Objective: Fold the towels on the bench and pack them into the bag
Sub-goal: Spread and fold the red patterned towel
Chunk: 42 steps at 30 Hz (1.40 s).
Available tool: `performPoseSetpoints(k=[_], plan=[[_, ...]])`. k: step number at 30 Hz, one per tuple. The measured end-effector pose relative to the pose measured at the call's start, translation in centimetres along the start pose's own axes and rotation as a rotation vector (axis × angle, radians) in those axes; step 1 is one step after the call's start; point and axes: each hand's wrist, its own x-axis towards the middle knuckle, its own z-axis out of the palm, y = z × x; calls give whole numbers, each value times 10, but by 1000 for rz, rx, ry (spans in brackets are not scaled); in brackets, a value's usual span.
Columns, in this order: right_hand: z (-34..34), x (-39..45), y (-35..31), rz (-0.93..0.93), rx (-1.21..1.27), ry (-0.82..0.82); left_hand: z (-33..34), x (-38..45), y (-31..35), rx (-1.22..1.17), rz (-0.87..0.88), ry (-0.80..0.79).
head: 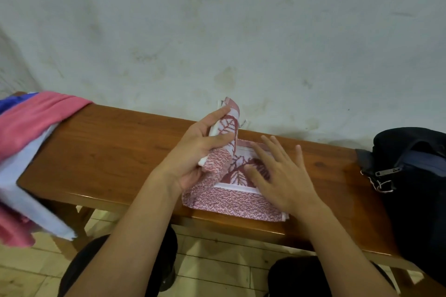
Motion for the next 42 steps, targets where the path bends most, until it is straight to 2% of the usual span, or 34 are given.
performPoseSetpoints(k=[3,6,8,10,13,15,18,24,29,33,36,39,42], plan=[[-2,-6,19,53,11,-10,13,7,-10,172,-1,-16],[-3,-10,28,62,130,89,28,14,-21,449,3,-19],[-6,-14,28,122,370,231,37,16,-29,561,4,-37],[-11,-15,25,221,727,336,44,19,-36,659,23,-39],[-15,-12,16,310,1154,190,50,24,-40,758,38,-16],[-13,-7,11,334,1355,84,52,26,-41,760,31,-20],[-10,1,1,345,1574,37,53,27,-44,761,32,-25],[-14,7,-7,417,1604,-22,52,29,-48,786,45,-22],[-21,5,-10,364,1654,-132,48,31,-49,795,78,-34],[-23,0,-8,350,1682,-152,46,34,-54,814,126,-117],[-27,-6,-8,317,1694,-260,49,32,-54,856,106,-165],[-23,-6,-6,371,1710,-232,49,33,-53,810,60,-159],[-16,-2,-3,491,1599,-114,44,36,-52,734,86,-94]])
